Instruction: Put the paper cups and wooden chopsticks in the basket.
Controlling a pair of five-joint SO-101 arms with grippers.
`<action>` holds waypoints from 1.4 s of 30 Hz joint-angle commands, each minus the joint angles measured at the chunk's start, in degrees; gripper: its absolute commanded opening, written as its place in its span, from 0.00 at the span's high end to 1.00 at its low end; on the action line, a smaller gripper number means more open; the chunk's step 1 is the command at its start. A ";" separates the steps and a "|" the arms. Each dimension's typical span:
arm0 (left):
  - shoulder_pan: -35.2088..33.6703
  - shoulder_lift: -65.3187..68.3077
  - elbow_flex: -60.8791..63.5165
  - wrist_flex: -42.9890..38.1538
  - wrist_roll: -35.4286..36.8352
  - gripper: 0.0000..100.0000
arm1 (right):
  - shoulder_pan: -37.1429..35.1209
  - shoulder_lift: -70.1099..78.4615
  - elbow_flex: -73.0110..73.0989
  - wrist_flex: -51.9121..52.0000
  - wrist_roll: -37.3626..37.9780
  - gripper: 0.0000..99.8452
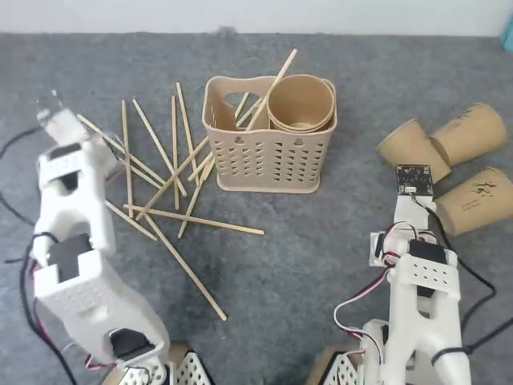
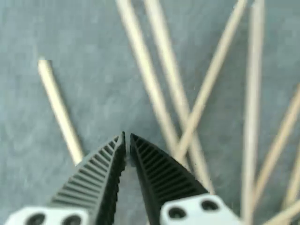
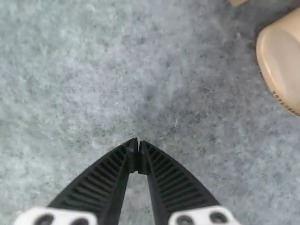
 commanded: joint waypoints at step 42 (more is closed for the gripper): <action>7.38 62.95 -108.62 41.76 -5.80 0.98 | -1.80 -1.63 -0.09 -2.59 3.16 0.99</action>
